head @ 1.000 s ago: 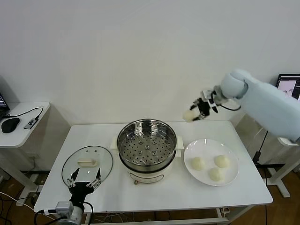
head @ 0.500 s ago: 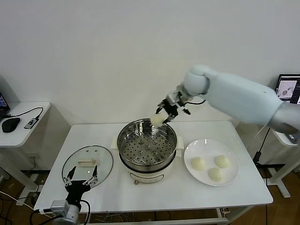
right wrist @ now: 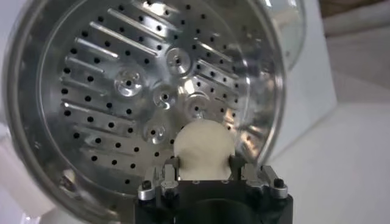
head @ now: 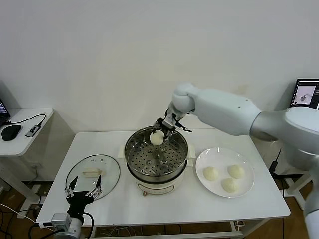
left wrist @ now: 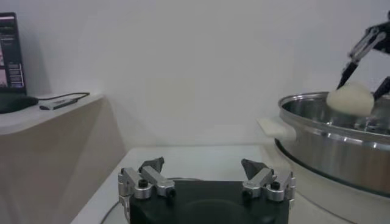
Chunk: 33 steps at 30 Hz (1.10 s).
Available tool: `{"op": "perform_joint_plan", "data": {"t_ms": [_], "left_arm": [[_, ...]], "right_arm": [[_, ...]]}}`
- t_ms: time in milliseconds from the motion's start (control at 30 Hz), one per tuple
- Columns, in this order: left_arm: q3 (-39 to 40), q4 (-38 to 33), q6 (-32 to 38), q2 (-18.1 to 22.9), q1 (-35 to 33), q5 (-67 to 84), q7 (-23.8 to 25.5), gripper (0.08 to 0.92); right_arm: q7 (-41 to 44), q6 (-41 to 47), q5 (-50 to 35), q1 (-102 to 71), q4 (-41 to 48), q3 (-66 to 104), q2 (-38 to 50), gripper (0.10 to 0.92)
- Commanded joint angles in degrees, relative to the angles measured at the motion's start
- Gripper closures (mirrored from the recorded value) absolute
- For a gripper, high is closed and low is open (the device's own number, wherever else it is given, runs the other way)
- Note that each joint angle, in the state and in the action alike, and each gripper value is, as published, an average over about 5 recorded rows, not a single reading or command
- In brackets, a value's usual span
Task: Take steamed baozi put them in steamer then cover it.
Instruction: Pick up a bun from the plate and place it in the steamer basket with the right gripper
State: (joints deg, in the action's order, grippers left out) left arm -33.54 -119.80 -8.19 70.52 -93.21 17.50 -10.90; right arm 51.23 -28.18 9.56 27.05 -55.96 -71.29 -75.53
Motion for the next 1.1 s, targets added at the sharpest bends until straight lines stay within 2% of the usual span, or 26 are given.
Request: {"op": "perform_joint_plan", "data": {"t_ms": [33, 367, 500, 600, 667, 767, 900, 1100], "left_arm": [[0.1, -0.2, 0.0, 0.1, 0.0, -0.1, 0.0, 0.177], [0.1, -0.5, 0.0, 0.2, 0.0, -0.3, 0.0, 0.177], [0.2, -0.5, 0.0, 0.3, 0.1, -0.4, 0.0, 0.177], [0.2, -0.5, -0.1, 0.4, 0.1, -0.5, 0.0, 0.177], [0.2, -0.7, -0.2, 0.3, 0.2, -0.5, 0.1, 0.177], [0.0, -1.2, -0.4, 0.0, 0.2, -0.5, 0.2, 0.177], [-0.3, -1.7, -0.4, -0.6, 0.1, -0.5, 0.6, 0.177], [-0.5, -1.8, -0.4, -1.3, 0.2, -1.2, 0.9, 0.177]], "right_arm": [[-1.7, -6.7, 8.6, -1.7, 4.2, -0.7, -3.2, 0.497], [-4.8, -8.3, 12.5, -3.6, 6.5, 1.2, -3.9, 0.475], [-5.6, -8.4, 10.8, -3.1, 5.8, 1.3, -3.7, 0.383], [-4.7, -6.4, 6.2, -1.2, 3.8, 0.4, -2.6, 0.296], [-2.9, -2.3, 0.9, 1.0, 1.5, -0.4, -1.1, 0.245], [0.5, 7.2, -8.2, 5.0, -3.8, -1.9, 2.1, 0.209], [3.8, 22.7, -19.1, 10.2, -13.0, -3.5, 8.8, 0.203], [5.2, 41.9, -26.7, 14.6, -24.4, -3.8, 20.5, 0.203]]}}
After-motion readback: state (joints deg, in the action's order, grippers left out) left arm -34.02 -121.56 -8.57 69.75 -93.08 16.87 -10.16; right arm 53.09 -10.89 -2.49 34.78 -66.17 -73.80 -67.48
